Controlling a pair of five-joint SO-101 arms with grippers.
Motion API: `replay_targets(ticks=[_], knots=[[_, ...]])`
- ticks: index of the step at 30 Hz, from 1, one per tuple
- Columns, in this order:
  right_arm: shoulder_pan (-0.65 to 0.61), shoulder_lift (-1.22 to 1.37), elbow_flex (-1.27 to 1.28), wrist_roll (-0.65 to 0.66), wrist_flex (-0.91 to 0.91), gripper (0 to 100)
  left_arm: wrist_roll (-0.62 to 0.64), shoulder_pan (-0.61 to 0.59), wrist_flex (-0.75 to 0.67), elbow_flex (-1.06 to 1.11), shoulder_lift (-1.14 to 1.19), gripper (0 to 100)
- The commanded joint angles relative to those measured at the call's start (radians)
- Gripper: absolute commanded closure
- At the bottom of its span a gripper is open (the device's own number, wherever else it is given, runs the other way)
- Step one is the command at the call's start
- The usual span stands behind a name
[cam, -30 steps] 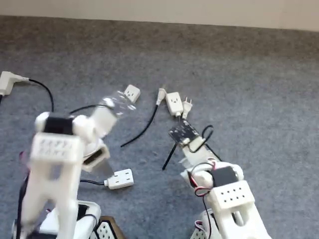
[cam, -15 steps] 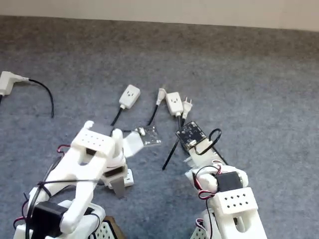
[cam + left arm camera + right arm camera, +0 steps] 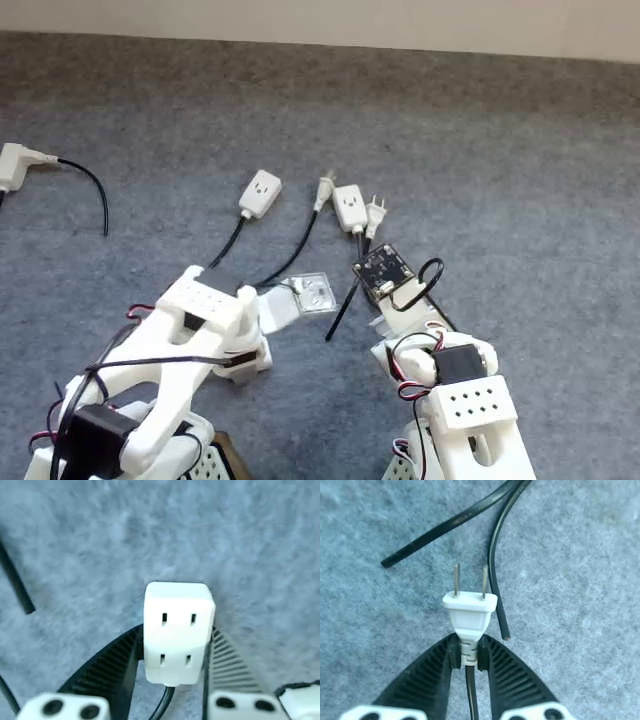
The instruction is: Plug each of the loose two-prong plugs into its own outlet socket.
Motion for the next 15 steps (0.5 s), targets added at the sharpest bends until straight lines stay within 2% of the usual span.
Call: replay_targets(ticks=[1, 10, 15], knots=[[0.007, 0.007, -0.01, 0.008, -0.002, 99.3, 0.064, 0.071, 0.005, -0.113, -0.002, 92], [0.007, 0.007, -0.01, 0.008, -0.002, 99.3, 0.095, 0.157, 0.028, -0.197, 0.01, 92], [0.007, 0.007, -0.008, 0.008, -0.002, 99.3, 0.097, 0.165, -0.008, -0.231, 0.154, 91]])
